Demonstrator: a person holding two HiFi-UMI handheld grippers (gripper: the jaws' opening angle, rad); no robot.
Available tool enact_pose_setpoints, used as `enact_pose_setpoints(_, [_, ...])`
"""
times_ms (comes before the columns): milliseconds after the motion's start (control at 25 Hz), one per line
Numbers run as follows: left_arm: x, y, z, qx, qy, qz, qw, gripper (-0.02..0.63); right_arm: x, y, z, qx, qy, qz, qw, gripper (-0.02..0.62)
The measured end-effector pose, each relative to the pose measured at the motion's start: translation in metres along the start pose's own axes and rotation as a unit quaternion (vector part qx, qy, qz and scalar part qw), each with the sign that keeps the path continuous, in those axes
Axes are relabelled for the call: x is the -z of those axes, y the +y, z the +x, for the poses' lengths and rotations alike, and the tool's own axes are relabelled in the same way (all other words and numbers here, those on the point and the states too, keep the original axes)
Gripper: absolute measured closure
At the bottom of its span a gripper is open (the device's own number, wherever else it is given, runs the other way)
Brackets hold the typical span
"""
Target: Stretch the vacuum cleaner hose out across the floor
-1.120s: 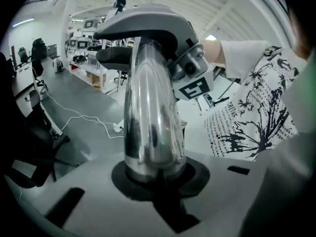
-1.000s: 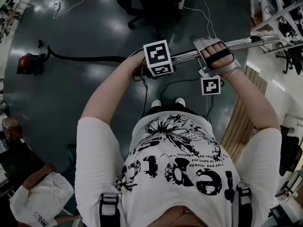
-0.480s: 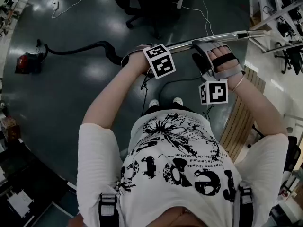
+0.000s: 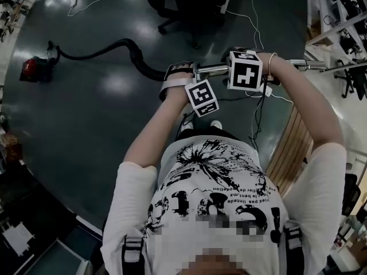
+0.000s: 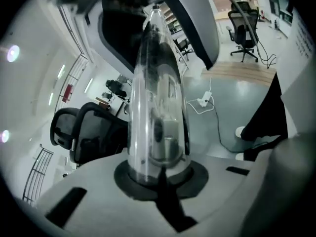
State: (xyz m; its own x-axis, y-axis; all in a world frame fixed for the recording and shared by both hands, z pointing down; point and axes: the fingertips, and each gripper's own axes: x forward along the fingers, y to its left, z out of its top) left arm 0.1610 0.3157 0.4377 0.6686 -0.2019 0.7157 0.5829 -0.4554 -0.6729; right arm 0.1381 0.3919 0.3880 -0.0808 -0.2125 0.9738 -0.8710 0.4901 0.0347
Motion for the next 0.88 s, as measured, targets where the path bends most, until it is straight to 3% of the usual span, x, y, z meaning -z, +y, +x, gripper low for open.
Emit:
enact_pose_setpoints(80, [-0.007, -0.006, -0.006, -0.02, -0.016, 0.001, 0.9997, 0.569, 0.016, 0.026, 0.012, -0.12, 0.057, 0.038, 0.99, 0.336])
enact_pose_setpoints(200, [-0.009, -0.02, -0.01, -0.031, -0.023, 0.013, 0.9992, 0.569, 0.019, 0.057, 0.019, -0.292, 0.069, 0.128, 0.945, 0.354])
enact_pose_setpoints(280, [-0.007, -0.027, -0.009, -0.032, -0.024, 0.023, 0.9989, 0.569, 0.015, 0.064, 0.024, -0.354, 0.046, 0.168, 0.919, 0.46])
enact_pose_setpoints(480, [-0.003, -0.033, -0.011, -0.027, -0.033, 0.052, 0.9978, 0.568, 0.009, 0.078, 0.032, -0.412, 0.022, 0.212, 0.886, 0.463])
enact_pose_setpoints(560, [-0.007, -0.03, -0.014, -0.041, -0.043, 0.072, 0.9956, 0.566, 0.013, 0.094, 0.035, -0.442, 0.036, 0.205, 0.873, 0.473])
enact_pose_setpoints(640, [-0.016, -0.025, -0.016, -0.069, -0.061, 0.096, 0.9911, 0.563, 0.023, 0.114, 0.045, -0.454, 0.061, 0.171, 0.872, 0.552])
enact_pose_setpoints(760, [-0.011, -0.03, -0.009, -0.054, -0.067, 0.139, 0.9866, 0.563, 0.02, 0.117, 0.053, -0.447, 0.049, 0.178, 0.875, 0.558])
enact_pose_setpoints(880, [-0.008, -0.032, -0.003, -0.039, -0.084, 0.127, 0.9876, 0.563, 0.015, 0.106, 0.058, -0.413, 0.056, 0.192, 0.888, 0.557])
